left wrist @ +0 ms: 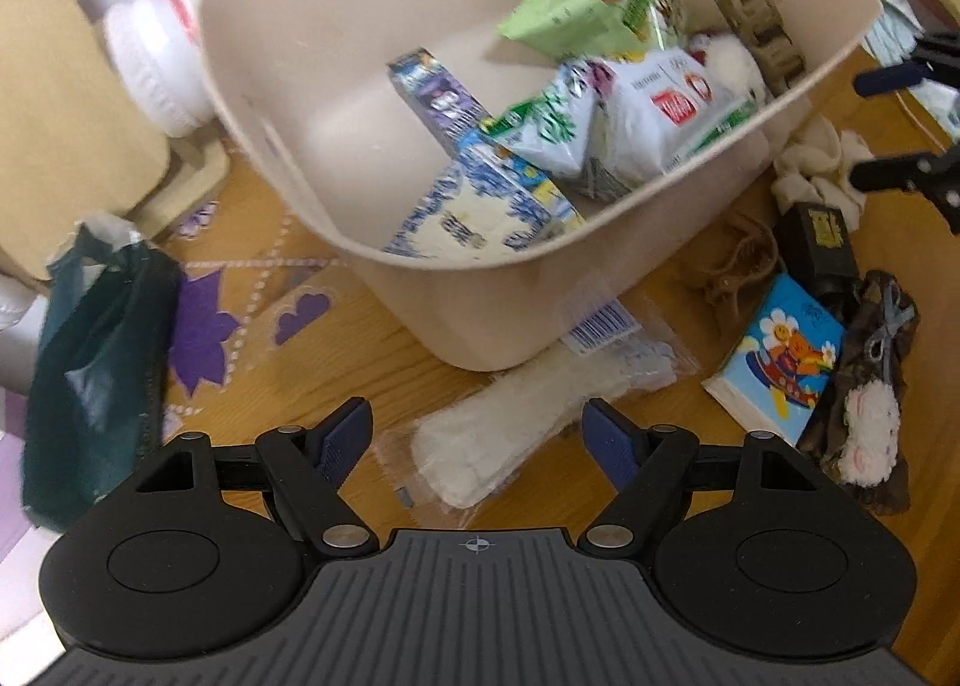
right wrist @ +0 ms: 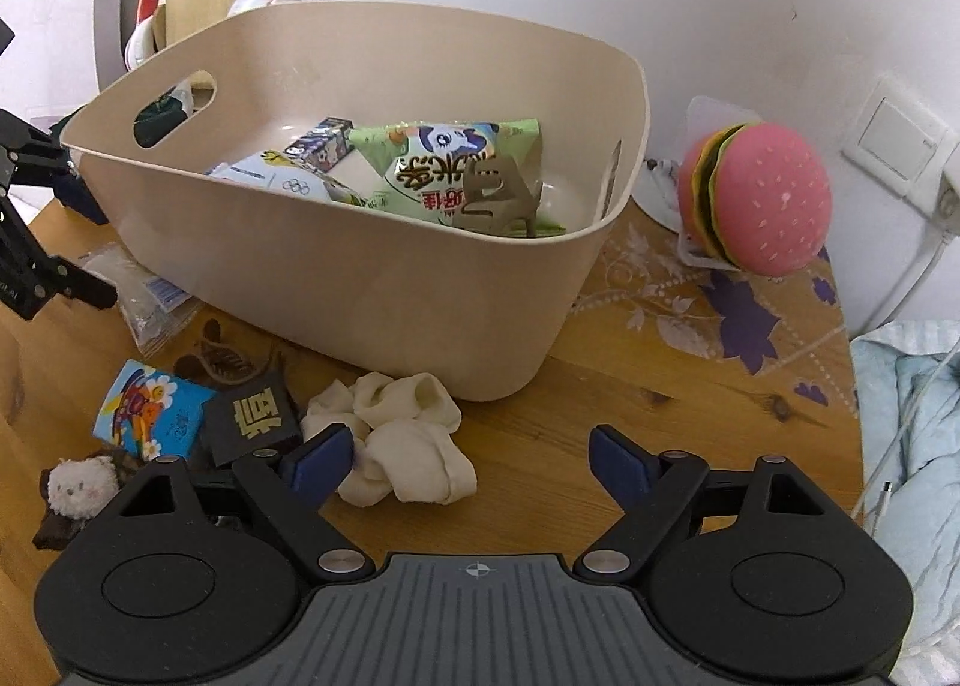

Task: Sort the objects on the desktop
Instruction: 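Grasp the wrapped white bread with the left tool while the right tool grasps the cream scrunchie, then carry the bread and scrunchie over the beige basket and open both tools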

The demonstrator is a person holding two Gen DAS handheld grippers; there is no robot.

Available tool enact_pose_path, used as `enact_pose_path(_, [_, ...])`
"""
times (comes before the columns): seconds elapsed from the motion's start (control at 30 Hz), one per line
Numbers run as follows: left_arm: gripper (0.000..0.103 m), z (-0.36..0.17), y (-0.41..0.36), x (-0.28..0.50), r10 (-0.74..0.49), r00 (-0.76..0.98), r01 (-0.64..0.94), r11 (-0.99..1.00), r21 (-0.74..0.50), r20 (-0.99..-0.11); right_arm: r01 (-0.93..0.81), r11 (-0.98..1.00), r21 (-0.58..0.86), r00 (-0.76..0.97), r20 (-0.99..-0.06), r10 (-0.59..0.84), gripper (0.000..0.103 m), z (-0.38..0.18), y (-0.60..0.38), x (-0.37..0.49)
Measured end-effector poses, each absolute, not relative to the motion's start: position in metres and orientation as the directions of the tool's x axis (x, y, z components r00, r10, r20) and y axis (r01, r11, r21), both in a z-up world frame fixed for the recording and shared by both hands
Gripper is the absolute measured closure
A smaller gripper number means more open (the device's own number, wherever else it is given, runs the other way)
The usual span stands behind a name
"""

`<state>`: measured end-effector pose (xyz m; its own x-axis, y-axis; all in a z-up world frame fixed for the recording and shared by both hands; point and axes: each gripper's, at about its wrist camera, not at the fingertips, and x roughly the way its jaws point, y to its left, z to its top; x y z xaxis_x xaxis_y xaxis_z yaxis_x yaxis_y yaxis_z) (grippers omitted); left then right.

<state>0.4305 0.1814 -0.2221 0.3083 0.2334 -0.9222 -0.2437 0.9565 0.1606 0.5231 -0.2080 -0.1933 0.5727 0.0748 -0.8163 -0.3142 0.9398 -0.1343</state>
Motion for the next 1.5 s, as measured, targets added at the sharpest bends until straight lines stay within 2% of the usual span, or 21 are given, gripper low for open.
enact_pose_path(0.23, [0.020, -0.235, 0.185, 0.439, 0.179, 0.300, -0.225, 0.968, 0.112, -0.937, -0.311, 0.944, -0.111, 0.537, -0.840, 0.079, 0.020, -0.206, -0.203, 0.533])
enact_pose_path(0.43, [0.024, -0.239, 0.181, 0.438, 0.159, 0.321, -0.231, 0.969, 0.086, -0.934, -0.324, 0.942, -0.083, 0.506, -0.857, 0.099, 0.032, -0.214, -0.199, 0.531])
enact_pose_path(0.53, [0.033, -0.239, 0.179, 0.437, 0.158, 0.325, -0.231, 0.969, 0.084, -0.932, -0.339, 0.939, -0.053, 0.481, -0.868, 0.125, 0.048, -0.216, -0.197, 0.529])
enact_pose_path(0.57, [0.036, -0.238, 0.178, 0.437, 0.158, 0.325, -0.231, 0.969, 0.083, -0.932, -0.350, 0.936, -0.041, 0.471, -0.871, 0.138, 0.057, -0.217, -0.197, 0.528])
enact_pose_path(0.6, [0.043, -0.238, 0.177, 0.436, 0.157, 0.325, -0.230, 0.970, 0.083, -0.933, -0.356, 0.934, -0.028, 0.467, -0.871, 0.152, 0.072, -0.216, -0.196, 0.527])
enact_pose_path(0.63, [0.051, -0.236, 0.176, 0.438, 0.154, 0.325, -0.224, 0.971, 0.082, -0.933, -0.362, 0.932, -0.016, 0.460, -0.873, 0.164, 0.075, -0.216, -0.195, 0.525])
enact_pose_path(0.7, [0.058, -0.235, 0.171, 0.437, 0.147, 0.323, -0.211, 0.974, 0.081, -0.935, -0.371, 0.928, -0.018, 0.457, -0.874, 0.166, 0.085, -0.215, -0.190, 0.521])
enact_pose_path(0.9, [0.069, -0.236, 0.161, 0.430, 0.134, 0.322, -0.206, 0.976, 0.069, -0.937, -0.388, 0.921, -0.022, 0.448, -0.878, 0.168, 0.090, -0.212, -0.180, 0.504])
enact_pose_path(1.5, [0.074, -0.224, 0.125, 0.390, 0.090, 0.361, -0.248, 0.969, -0.003, -0.928, -0.331, 0.943, -0.037, 0.506, -0.850, 0.145, 0.091, -0.180, -0.210, 0.464])
